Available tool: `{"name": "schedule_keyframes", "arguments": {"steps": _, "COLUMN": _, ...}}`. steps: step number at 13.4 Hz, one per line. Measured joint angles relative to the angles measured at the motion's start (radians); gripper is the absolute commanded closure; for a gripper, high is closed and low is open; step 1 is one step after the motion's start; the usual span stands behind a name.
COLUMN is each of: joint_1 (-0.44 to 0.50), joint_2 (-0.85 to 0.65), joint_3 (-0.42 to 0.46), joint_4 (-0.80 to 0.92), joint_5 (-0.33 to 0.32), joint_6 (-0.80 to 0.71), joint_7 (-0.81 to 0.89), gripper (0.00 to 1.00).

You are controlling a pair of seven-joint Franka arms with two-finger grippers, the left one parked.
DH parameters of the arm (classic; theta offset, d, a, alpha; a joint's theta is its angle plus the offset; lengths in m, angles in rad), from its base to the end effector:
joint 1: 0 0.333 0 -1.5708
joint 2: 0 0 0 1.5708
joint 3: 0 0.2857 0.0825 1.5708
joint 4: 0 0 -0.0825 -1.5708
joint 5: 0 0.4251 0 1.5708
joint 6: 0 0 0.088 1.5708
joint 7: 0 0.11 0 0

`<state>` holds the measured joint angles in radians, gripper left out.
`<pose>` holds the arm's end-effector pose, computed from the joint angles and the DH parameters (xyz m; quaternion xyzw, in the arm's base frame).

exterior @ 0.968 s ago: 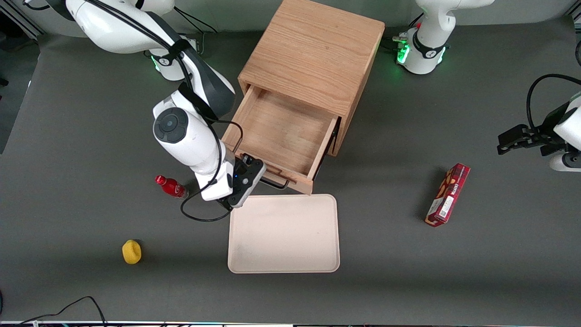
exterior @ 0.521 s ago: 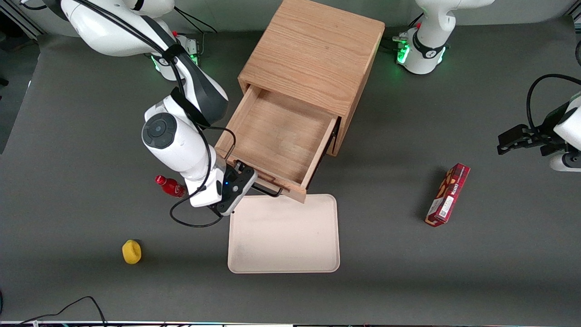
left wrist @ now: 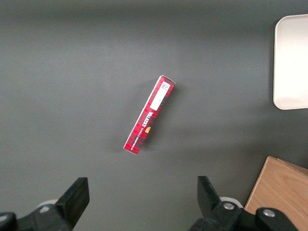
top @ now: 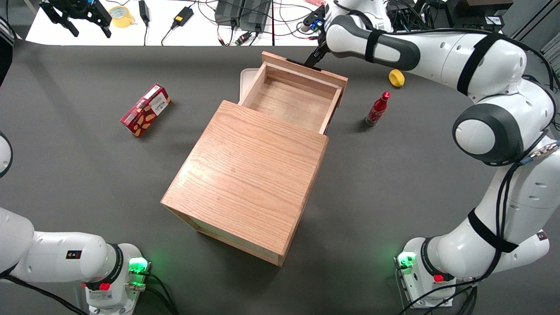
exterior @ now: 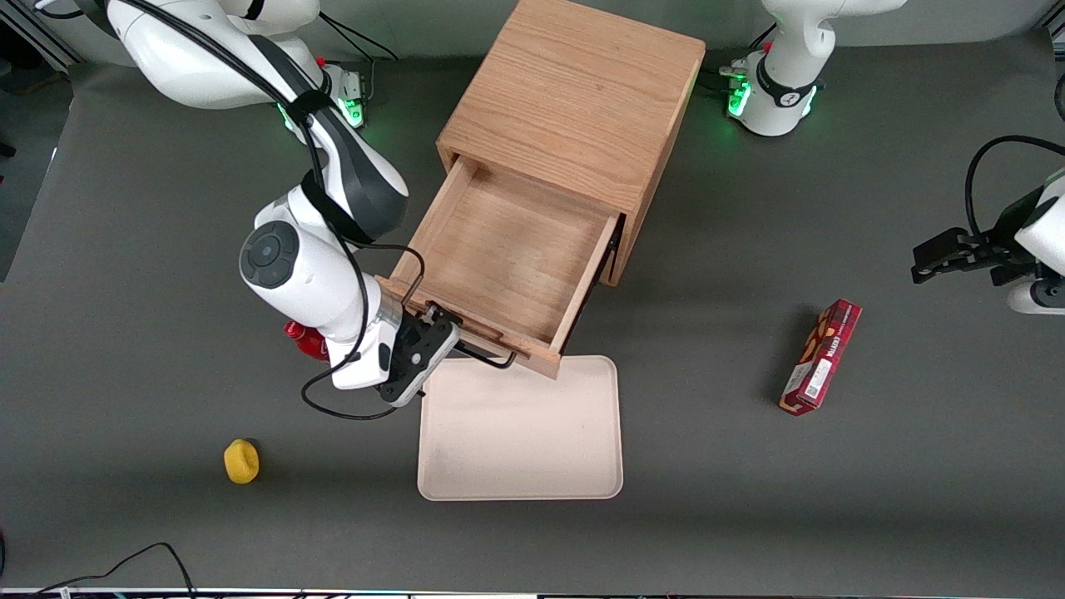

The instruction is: Open upper drawer

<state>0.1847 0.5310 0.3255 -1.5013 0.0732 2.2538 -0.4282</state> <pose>0.6635 0.3344 0.3516 -0.9014 -0.4008 -0.1178 0.1138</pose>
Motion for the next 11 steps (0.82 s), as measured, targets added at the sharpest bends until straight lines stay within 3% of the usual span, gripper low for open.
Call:
{"name": "schedule_keyframes", "arguments": {"steps": 3, "joint_1": 0.001, "joint_2": 0.0, "joint_3": -0.015, "joint_4": 0.023, "joint_5": 0.094, "joint_6": 0.008, "joint_7": 0.003, "gripper": 0.0}}
{"name": "schedule_keyframes", "arguments": {"steps": 8, "joint_1": 0.001, "joint_2": -0.002, "joint_3": -0.056, "joint_4": 0.07, "joint_5": 0.31, "joint_6": 0.008, "joint_7": 0.006, "gripper": 0.0}}
{"name": "schedule_keyframes", "arguments": {"steps": 11, "joint_1": -0.018, "joint_2": -0.04, "joint_3": -0.083, "joint_4": 0.086, "joint_5": 0.331, "joint_6": 0.001, "joint_7": 0.044, "gripper": 0.0}}
